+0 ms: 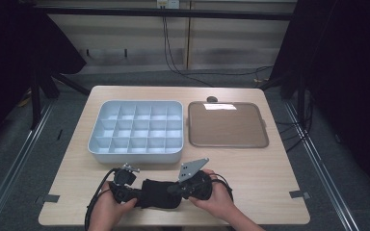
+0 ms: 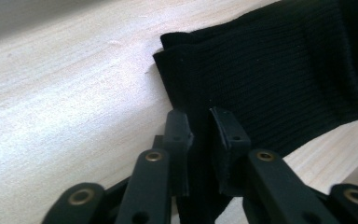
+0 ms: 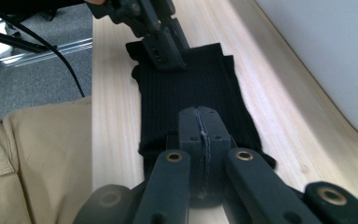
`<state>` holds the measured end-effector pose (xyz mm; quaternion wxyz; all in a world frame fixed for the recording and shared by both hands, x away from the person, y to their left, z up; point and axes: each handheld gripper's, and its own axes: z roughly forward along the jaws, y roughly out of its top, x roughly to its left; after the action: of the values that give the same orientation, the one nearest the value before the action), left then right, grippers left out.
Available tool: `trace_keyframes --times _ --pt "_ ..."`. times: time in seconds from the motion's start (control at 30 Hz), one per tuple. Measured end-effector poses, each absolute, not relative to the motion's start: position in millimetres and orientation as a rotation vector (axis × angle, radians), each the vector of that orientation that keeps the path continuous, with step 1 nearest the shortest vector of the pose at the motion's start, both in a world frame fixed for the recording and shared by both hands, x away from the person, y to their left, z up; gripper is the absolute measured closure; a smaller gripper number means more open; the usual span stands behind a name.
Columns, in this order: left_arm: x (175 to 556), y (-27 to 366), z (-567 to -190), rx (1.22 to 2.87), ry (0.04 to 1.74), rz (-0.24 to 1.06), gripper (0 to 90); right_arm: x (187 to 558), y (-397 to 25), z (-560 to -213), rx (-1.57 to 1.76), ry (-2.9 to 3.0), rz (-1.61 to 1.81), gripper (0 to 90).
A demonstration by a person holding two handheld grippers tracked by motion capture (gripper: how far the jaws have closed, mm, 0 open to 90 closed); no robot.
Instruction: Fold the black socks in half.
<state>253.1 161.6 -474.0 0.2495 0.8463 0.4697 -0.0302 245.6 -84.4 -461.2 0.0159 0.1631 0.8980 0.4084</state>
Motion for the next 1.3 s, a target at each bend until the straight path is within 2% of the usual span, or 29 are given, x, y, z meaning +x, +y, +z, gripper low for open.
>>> trace_keyframes --times 0.3,0.67,1.3 --pt "254 162 -471 2.315 1.278 -0.094 80.4 240 -71 -467 0.457 2.824 1.247 89.1" --pt "253 162 -453 2.294 1.248 -0.092 80.3 242 -69 -482 0.483 2.886 1.166 89.1" --pt "250 151 -436 2.286 1.165 -0.087 79.4 242 -68 -486 0.486 2.888 1.147 89.4"
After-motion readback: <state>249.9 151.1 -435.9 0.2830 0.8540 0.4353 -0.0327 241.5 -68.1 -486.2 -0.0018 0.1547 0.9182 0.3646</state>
